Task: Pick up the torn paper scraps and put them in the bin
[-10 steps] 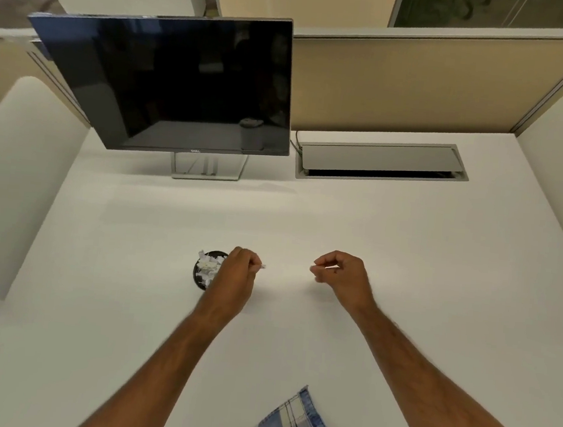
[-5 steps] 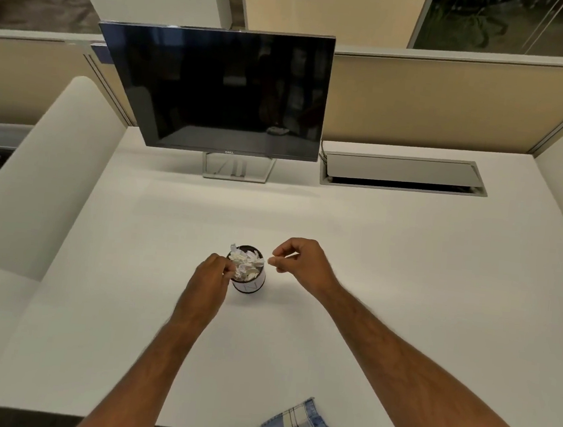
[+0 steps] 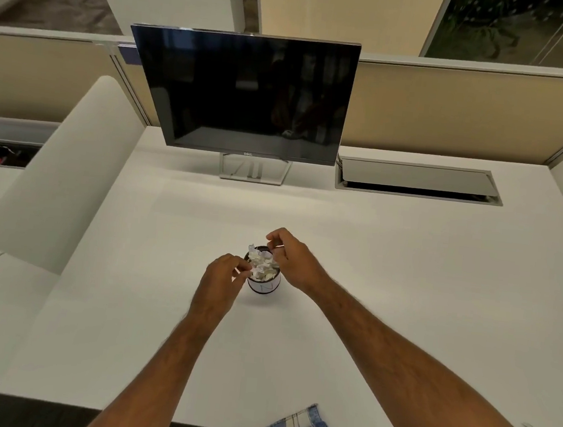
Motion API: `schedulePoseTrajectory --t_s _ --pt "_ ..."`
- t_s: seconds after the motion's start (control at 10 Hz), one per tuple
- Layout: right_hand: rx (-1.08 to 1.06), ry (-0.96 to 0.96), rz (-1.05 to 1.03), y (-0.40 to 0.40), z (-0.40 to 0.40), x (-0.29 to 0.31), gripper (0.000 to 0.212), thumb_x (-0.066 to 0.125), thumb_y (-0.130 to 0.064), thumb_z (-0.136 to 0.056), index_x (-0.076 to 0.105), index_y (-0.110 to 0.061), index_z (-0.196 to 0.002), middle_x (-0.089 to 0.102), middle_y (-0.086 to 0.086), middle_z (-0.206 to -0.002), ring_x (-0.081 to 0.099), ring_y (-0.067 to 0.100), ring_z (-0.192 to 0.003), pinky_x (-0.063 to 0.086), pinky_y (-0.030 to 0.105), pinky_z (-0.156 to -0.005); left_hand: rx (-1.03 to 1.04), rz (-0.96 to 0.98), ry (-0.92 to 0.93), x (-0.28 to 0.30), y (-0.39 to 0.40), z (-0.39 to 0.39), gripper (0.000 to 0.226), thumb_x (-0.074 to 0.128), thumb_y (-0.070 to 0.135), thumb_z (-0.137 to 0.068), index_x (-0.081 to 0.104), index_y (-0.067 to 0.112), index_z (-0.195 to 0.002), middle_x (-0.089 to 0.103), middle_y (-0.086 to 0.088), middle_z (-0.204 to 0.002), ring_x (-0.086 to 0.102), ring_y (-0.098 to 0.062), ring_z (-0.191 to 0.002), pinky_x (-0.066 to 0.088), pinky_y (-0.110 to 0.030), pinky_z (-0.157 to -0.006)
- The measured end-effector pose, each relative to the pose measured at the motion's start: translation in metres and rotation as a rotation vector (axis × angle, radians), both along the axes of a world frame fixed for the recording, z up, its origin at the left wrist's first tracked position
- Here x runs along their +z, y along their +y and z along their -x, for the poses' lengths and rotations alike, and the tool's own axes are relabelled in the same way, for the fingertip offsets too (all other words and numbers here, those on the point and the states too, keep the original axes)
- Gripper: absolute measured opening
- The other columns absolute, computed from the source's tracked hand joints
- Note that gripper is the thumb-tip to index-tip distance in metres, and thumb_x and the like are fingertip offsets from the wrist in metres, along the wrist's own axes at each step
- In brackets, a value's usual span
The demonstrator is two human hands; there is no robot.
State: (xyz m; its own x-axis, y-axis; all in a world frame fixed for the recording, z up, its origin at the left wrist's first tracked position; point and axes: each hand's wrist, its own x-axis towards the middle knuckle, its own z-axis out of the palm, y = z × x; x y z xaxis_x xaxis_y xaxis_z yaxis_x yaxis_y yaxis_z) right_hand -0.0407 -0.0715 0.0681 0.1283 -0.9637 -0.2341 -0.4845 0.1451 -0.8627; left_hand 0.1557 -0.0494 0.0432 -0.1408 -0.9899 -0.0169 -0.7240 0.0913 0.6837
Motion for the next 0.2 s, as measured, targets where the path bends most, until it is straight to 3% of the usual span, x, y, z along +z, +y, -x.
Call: schedulePoseTrajectory --t_s 0.1,0.2 --pt "-0.022 0.009 0.027 0.0022 -0.002 0.0047 0.032 0.039 -0.006 -0.099 0.051 -0.022 -0.124 0.061 0.001 -0.119 0.064 0.02 -0.103 0.057 0.038 -0.081 0.008 0.013 0.05 0.003 0.0015 -0.0026 0.011 0.073 0.012 -0.09 0.071 0.023 -0.089 0.067 0.015 -0.089 0.062 -0.007 -0.079 0.049 -0.018 -0.071" --pt "-0.097 -0.012 0.08 0.0022 0.0035 -0.0013 0.027 0.042 -0.006 -0.101 0.054 -0.022 -0.12 0.06 -0.001 -0.114 0.064 0.018 -0.101 0.058 0.032 -0.081 0.024 0.028 0.108 0.0069 0.0034 0.0009 0.01 0.075 0.015 -0.089 0.07 0.024 -0.087 0.068 0.014 -0.088 0.062 -0.008 -0.079 0.051 -0.022 -0.07"
